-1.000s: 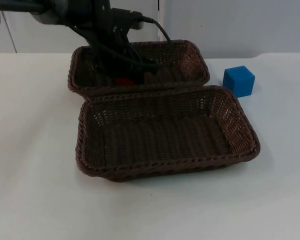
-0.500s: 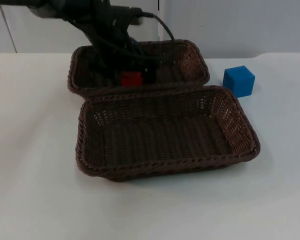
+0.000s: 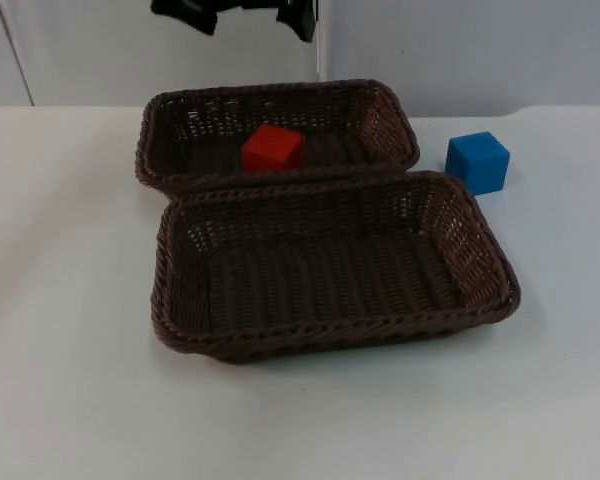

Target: Pick up one cube with the left hand and place it into the upper basket. Pick up one cube with the right hand and place it into the lower basket.

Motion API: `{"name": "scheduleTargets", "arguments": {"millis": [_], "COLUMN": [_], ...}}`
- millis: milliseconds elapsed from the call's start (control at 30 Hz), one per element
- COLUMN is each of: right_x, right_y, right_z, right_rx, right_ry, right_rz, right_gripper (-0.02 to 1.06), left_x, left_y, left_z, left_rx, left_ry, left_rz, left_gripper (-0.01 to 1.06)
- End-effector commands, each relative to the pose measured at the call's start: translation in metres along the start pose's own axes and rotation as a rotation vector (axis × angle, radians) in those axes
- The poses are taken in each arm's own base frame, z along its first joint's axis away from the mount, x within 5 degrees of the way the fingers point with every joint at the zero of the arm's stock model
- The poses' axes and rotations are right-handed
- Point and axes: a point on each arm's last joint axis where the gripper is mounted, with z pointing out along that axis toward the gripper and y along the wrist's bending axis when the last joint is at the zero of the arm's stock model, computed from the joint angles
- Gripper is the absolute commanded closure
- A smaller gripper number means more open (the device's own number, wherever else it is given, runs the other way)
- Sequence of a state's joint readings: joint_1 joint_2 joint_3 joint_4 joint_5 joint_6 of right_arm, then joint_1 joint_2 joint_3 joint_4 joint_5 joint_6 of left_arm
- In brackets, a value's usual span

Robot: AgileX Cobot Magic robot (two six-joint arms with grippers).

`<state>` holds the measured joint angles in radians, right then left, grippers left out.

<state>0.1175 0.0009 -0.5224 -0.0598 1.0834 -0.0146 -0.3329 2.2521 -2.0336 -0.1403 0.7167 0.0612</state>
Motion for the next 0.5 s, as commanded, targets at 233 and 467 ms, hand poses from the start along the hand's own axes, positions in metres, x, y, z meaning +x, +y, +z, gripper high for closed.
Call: {"name": "scheduleTargets", "arguments": {"millis": [233, 467], "right_x": [0.001, 0.001], "right_y": [0.0, 0.0], "right_z": [0.001, 0.001], "right_rx": [0.003, 0.003], "right_ry": [-0.002, -0.002], "right_rz": [-0.003, -0.003], "right_gripper": [-0.01, -0.01], "left_x": [-0.012, -0.01], "left_y": [-0.008, -0.006], "left_z": [-0.038, -0.068], "left_rx": [0.012, -0.028], "left_ry": [-0.029, -0.052], "left_rz": [-0.033, -0.023], "left_gripper": [0.06, 0.06]}}
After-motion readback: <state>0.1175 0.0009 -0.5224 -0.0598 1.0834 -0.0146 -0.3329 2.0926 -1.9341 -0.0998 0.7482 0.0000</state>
